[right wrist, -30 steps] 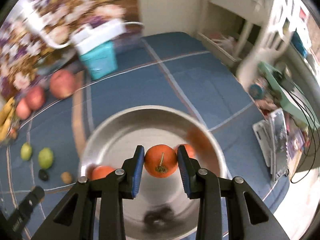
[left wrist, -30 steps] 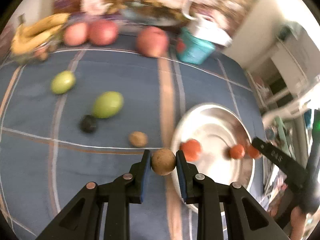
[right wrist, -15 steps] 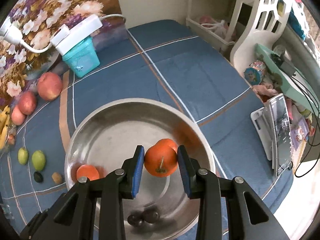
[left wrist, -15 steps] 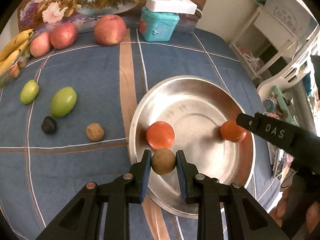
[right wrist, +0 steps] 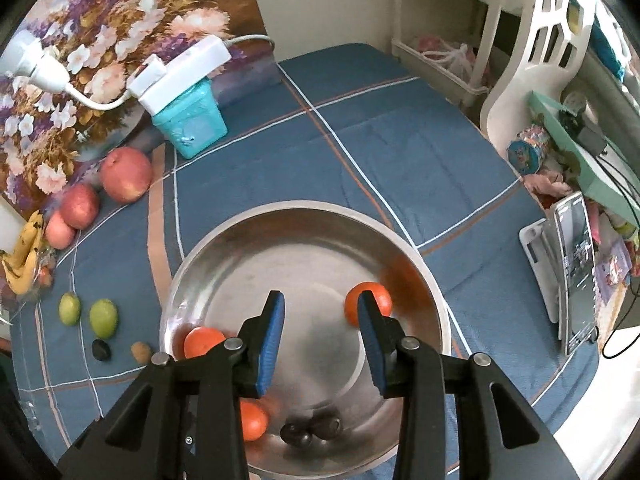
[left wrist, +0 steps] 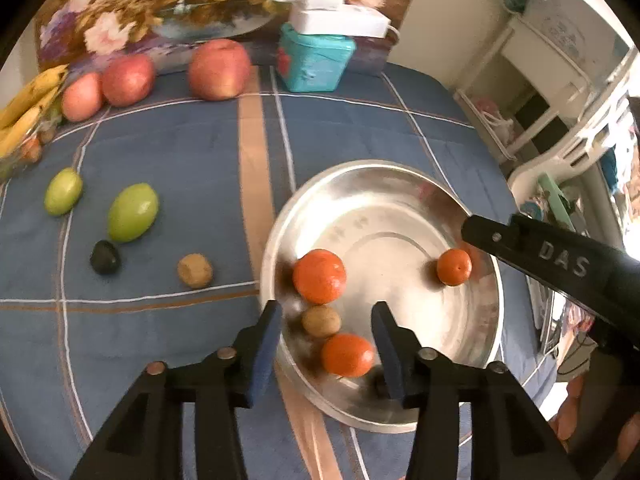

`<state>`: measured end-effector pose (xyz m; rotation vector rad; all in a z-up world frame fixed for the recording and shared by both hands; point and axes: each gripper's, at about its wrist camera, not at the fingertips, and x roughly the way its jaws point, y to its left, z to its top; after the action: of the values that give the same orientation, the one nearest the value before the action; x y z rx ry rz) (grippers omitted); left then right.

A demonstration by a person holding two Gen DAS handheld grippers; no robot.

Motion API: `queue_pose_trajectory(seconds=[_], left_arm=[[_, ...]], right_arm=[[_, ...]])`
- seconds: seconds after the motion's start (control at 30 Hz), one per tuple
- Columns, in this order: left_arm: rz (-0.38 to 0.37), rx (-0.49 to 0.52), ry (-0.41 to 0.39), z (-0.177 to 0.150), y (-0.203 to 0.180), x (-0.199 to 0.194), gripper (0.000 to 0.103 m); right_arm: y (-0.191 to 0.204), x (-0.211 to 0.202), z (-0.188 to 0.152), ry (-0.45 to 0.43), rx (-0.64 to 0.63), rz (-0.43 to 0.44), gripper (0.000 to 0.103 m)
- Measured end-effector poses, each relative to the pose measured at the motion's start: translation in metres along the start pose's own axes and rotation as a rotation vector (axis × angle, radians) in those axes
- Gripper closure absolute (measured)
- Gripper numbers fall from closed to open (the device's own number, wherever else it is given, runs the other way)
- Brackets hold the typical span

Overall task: Organize fruits
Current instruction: 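Withdraw both tools from the plate toward the remaining fruit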

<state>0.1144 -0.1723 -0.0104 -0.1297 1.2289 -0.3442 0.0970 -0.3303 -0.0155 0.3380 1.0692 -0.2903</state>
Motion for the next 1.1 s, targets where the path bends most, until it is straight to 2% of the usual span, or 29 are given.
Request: queue_pose_trajectory(seconds=[0.23,0.47,0.6,0.73,0.93,1.1], left_arm=[[0.066,-0.129,-0.022,0.004,0.045,-0.017,0.042],[0.163,-0.287,-0.063,0.000,0.107,-0.043,0.035],[0.185,-0.355,-0.071,-0.004,0.134,-0.056,0.034],[0.183,-0.407,-0.078,-0.010,0.151,-0.064,0.027],[0.188,-0.449,-0.078,-0.013,0.165,-0.071,0.024],[0.193,-0.453,-0.083,-0.012,0.166,-0.073,0.009]], right_arm=[[0.008,-0.009,-0.002,-0.008,-0.010,0.022,0.059],[0.036,-0.007,-0.010,0.005,-0.109,0.003,0.059],[0.063,-0.011,-0.019,0.004,-0.179,0.027,0.059],[0.091,-0.017,-0.031,-0.001,-0.258,0.048,0.059],[0.115,-0.026,-0.040,-0.026,-0.321,0.059,0.059],[0.123,-0.027,-0.045,-0.036,-0.345,0.051,0.059]])
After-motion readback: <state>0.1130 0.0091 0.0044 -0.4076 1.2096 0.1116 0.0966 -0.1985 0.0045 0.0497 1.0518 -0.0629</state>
